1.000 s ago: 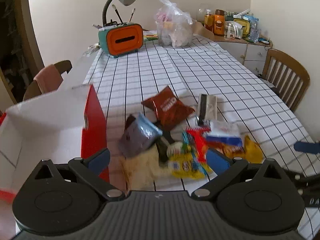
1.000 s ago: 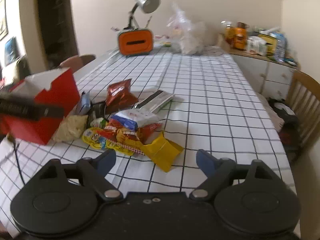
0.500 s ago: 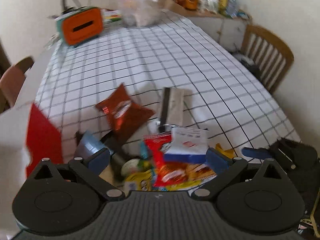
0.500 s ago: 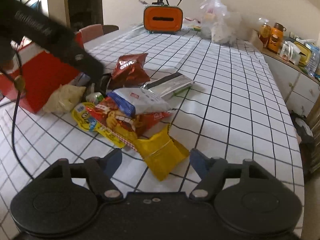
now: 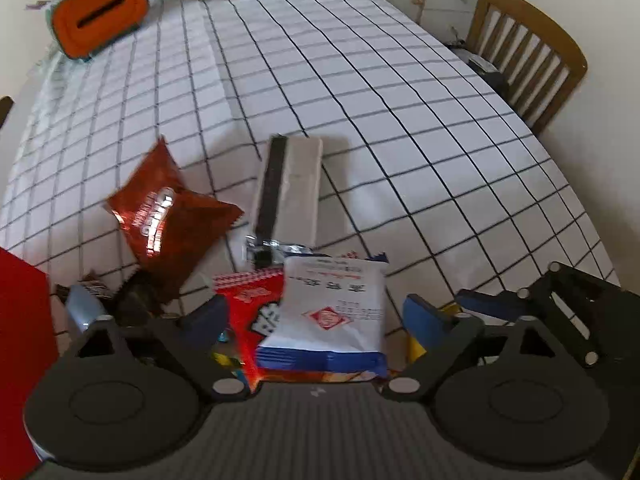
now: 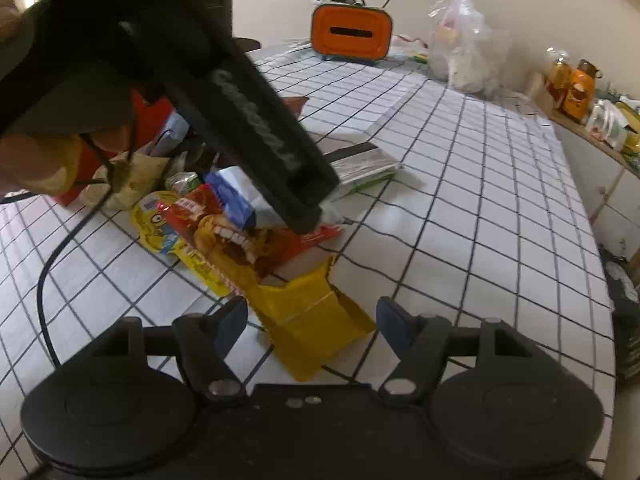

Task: Organize snacks
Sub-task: 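Grasp the white milk-candy packet with the left gripper while the right gripper grasps the yellow packet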

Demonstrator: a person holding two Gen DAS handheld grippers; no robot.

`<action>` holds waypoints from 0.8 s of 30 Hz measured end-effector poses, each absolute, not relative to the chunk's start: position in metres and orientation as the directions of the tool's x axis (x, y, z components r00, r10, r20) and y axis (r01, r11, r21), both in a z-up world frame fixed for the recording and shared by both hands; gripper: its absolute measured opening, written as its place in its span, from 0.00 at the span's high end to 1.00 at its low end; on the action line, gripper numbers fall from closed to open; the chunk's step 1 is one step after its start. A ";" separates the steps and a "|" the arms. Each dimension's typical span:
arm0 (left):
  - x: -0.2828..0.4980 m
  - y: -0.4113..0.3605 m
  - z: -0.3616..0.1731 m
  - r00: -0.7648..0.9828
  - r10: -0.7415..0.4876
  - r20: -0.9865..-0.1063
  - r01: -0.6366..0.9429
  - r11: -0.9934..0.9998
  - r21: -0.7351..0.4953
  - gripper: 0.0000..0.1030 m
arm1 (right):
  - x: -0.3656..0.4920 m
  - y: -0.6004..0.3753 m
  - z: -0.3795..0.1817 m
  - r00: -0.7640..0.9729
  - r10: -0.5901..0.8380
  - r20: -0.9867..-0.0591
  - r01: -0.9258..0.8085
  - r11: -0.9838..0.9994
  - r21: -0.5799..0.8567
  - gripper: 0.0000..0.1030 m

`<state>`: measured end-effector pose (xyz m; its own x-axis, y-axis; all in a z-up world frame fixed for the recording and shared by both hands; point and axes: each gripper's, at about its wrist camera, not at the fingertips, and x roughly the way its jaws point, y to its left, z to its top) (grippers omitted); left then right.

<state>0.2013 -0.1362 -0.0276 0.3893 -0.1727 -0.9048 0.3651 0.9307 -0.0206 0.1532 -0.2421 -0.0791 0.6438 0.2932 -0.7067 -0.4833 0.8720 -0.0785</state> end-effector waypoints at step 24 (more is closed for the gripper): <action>0.201 -0.126 -0.027 0.399 -0.220 -0.890 0.347 0.935 -0.075 0.52 | 0.145 -0.255 -0.080 0.675 0.303 -0.673 -0.427 0.904 -0.021 0.95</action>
<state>0.2006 -0.1260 -0.0270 0.3995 -0.2197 -0.8900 0.3475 0.9347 -0.0748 0.1450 -0.2554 -0.0799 0.6749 0.3033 -0.6727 -0.4273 0.9039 -0.0213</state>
